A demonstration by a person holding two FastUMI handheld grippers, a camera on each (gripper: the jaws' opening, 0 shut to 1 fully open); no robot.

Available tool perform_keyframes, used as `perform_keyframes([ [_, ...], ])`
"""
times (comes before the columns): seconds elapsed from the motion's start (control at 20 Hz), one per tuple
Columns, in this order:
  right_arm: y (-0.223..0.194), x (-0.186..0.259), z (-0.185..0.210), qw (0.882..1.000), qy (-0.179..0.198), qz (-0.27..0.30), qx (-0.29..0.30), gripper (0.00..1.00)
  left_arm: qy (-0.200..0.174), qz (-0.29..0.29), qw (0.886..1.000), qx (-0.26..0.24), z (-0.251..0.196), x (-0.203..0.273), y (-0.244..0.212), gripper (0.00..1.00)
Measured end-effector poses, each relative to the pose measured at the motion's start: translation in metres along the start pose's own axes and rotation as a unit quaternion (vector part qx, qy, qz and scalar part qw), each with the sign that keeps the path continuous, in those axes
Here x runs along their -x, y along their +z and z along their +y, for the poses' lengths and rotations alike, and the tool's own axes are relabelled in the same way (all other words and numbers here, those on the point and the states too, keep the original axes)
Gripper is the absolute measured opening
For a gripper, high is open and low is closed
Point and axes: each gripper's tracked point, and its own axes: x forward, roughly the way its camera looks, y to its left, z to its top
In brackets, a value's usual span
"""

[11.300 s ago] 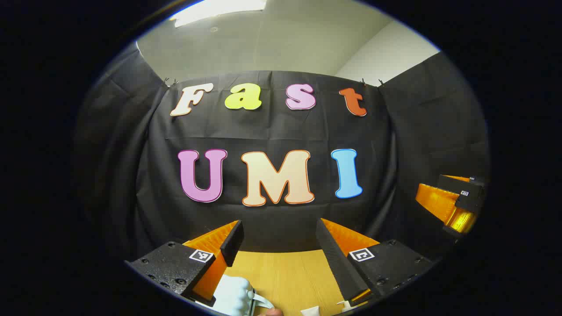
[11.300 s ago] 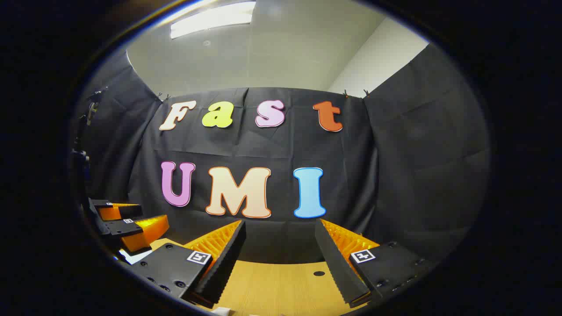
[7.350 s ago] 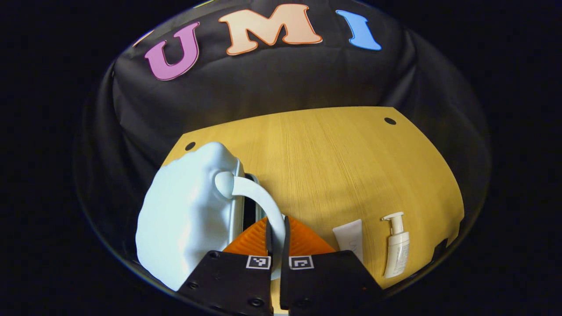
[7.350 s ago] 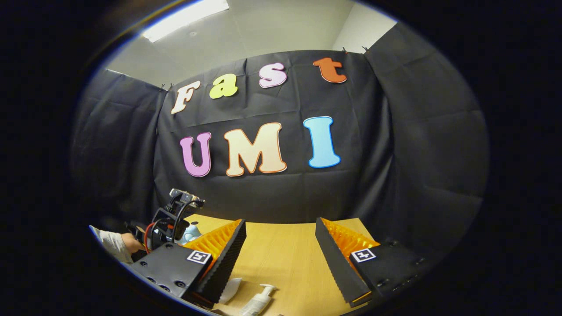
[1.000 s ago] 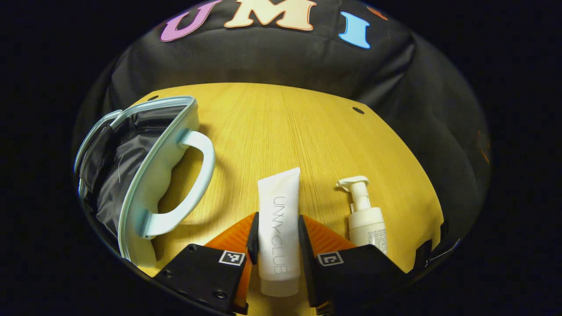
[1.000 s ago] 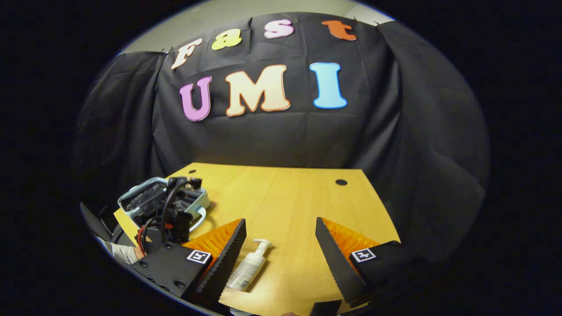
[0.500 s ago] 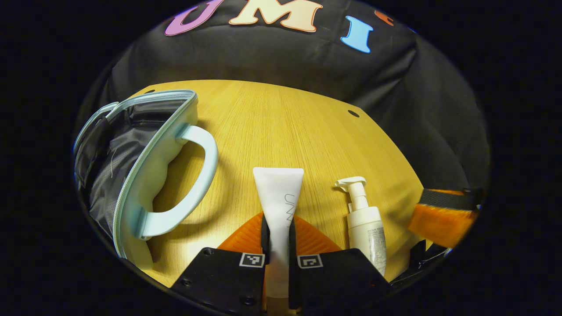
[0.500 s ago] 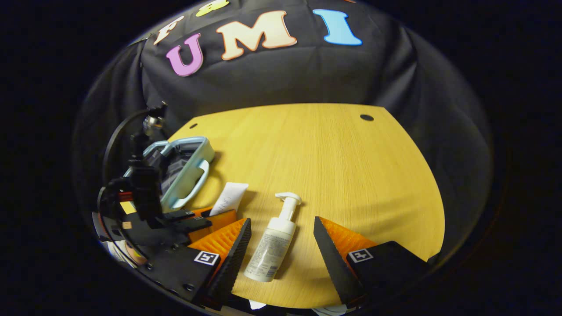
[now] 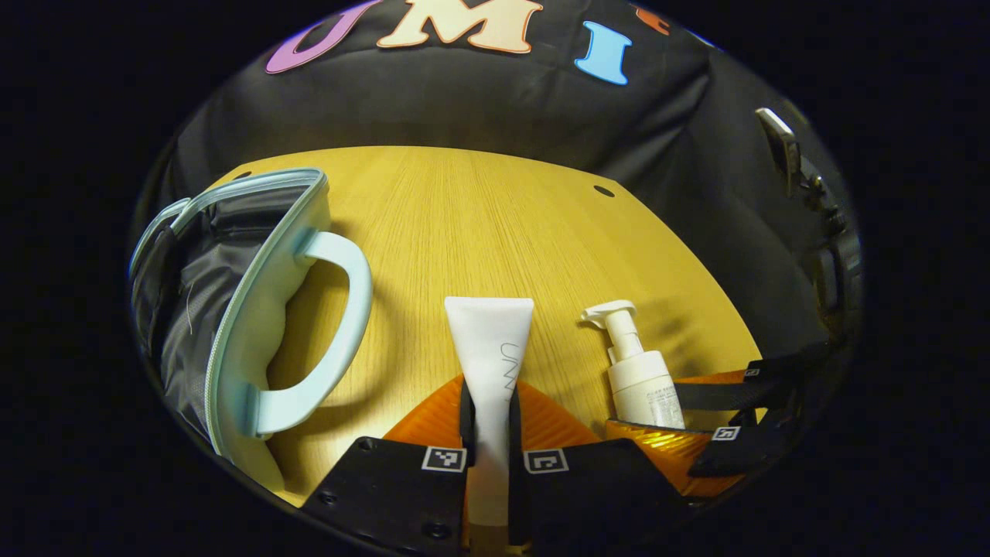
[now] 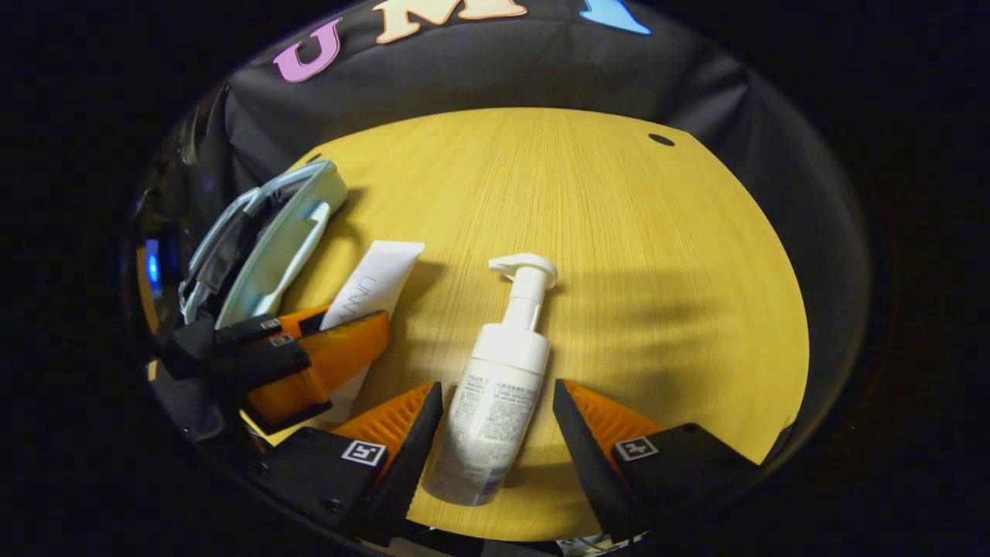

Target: First open the suitcase, pack the skin care products into it, and then close the suitcase.

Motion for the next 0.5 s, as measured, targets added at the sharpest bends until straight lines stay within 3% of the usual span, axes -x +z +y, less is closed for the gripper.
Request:
perform_keyframes([
  [0.05,-0.002,-0.005,0.001,1.0,-0.012,0.006,0.002,0.86,-0.007,0.0,1.0,0.001,0.001,0.0,-0.001,0.13],
  [0.1,0.003,0.0,0.001,1.0,-0.018,0.0,0.007,0.72,-0.011,0.003,1.0,0.003,-0.001,0.002,-0.002,0.13],
  [0.2,0.003,0.0,0.0,1.0,-0.018,0.002,0.002,0.58,-0.017,0.0,1.0,0.004,-0.001,0.007,0.003,0.09],
  [0.5,0.004,0.001,0.006,0.997,0.02,0.01,-0.078,0.46,-0.043,0.032,0.998,-0.016,-0.002,0.019,0.001,0.04],
])
